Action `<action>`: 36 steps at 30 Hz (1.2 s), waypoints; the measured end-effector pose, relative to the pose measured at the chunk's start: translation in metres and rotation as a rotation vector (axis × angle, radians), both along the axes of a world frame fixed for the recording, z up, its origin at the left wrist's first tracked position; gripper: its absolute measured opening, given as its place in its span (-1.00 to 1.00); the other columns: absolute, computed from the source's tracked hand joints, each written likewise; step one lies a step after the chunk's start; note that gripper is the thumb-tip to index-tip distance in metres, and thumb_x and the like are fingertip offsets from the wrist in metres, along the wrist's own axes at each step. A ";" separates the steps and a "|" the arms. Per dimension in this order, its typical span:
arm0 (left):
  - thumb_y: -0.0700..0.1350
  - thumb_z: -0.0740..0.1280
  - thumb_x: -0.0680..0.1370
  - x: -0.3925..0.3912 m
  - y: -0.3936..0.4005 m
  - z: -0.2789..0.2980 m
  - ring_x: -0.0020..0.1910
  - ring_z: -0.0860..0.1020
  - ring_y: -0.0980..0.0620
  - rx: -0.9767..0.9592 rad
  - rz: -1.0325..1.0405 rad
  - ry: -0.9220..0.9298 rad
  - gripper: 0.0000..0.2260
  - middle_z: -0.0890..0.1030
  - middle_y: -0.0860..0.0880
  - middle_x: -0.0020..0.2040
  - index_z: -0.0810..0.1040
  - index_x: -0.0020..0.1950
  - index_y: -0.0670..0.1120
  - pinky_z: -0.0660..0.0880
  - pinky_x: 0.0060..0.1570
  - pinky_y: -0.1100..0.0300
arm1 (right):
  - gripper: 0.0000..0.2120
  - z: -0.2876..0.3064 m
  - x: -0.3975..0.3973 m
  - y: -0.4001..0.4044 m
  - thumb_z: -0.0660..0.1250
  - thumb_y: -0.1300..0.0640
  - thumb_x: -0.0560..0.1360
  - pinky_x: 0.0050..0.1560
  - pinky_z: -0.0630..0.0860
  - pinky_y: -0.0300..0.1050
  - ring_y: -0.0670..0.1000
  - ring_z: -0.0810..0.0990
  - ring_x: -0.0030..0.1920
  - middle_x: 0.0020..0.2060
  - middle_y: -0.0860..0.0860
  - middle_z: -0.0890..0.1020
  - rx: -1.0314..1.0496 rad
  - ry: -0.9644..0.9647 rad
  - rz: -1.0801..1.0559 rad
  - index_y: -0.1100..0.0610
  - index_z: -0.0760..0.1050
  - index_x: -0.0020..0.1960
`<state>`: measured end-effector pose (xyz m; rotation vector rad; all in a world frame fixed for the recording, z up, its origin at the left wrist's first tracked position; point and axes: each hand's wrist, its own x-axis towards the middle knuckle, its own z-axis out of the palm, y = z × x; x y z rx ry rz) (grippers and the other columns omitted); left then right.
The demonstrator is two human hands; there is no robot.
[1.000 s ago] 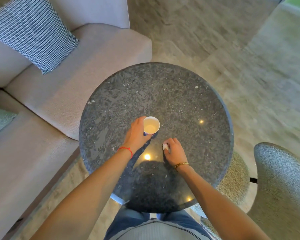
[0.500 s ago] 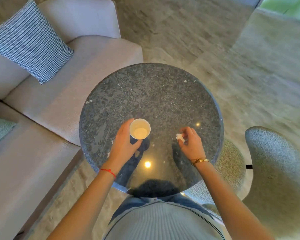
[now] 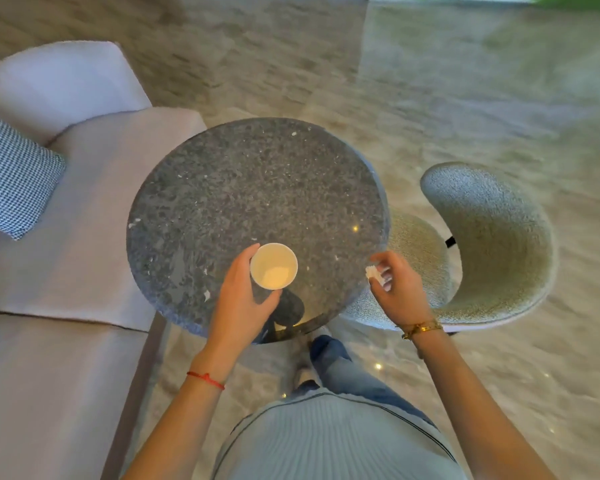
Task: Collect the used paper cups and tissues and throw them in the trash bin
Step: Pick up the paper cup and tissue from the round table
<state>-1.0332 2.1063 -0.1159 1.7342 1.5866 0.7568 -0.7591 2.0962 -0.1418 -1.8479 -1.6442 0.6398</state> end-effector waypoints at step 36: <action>-0.06 0.53 0.40 0.437 -0.207 0.022 0.02 0.42 0.38 0.093 -0.865 -0.081 -0.38 0.41 0.24 0.19 0.31 0.37 0.13 0.46 -0.01 0.34 | -0.69 0.030 0.322 -0.413 0.36 0.24 0.45 -0.10 0.57 -0.14 -0.11 0.54 -0.13 -0.07 -0.08 0.52 0.063 -0.018 -0.892 0.04 0.44 0.15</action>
